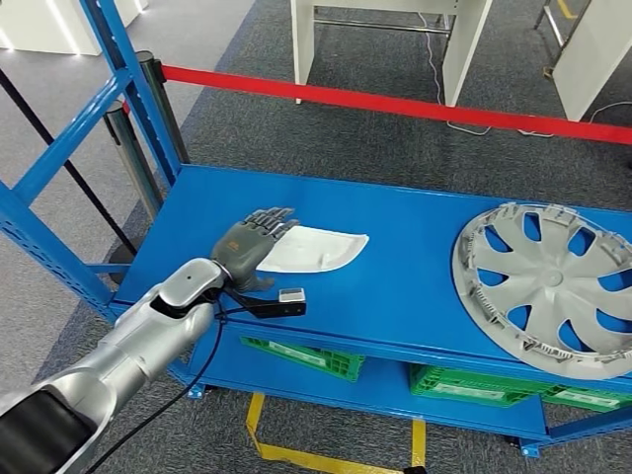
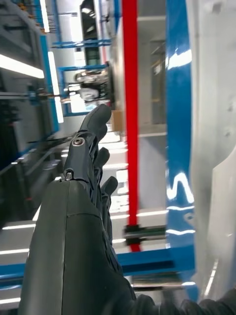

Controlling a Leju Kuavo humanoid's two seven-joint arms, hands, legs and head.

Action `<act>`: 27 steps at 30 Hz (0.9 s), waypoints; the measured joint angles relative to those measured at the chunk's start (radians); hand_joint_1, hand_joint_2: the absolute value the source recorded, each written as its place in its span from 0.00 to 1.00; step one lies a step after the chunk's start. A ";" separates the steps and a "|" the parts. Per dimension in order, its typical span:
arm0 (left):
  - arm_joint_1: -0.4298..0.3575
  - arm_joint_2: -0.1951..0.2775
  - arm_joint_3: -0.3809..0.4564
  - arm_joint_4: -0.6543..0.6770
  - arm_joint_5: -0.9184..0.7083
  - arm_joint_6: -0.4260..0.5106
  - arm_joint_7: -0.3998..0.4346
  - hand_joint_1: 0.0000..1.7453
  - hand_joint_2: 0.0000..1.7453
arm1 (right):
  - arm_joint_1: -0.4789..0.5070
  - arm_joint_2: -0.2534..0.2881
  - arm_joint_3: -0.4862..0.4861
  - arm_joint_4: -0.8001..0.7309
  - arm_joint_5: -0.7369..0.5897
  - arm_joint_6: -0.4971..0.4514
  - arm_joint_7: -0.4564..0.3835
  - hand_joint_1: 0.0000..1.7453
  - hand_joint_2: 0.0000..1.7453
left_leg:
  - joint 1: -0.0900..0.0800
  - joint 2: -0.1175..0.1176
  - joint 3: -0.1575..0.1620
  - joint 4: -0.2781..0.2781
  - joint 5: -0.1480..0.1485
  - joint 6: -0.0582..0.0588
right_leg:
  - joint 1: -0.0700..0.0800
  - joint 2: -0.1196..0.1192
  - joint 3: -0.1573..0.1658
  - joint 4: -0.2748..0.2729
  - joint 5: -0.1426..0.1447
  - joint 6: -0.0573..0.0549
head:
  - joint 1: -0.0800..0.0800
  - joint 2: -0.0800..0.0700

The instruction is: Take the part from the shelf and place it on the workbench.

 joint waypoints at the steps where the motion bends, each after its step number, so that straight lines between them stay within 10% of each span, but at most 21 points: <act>1: 0.000 0.000 -0.008 0.003 -0.024 0.022 0.015 0.00 1.00 | 0.000 0.000 -0.001 0.000 0.000 0.000 0.000 0.00 1.00 | 0.000 0.000 0.000 0.000 0.000 0.000 | 0.000 0.000 0.000 0.000 0.000 0.000 | 0.000 0.000; 27: -0.002 -0.001 -0.081 0.058 -0.184 0.118 0.096 0.00 1.00 | 0.001 0.000 -0.009 0.000 -0.004 0.000 -0.005 0.00 1.00 | 0.000 0.000 0.000 0.000 0.000 0.000 | 0.000 0.000 0.000 0.000 0.000 0.000 | 0.000 0.000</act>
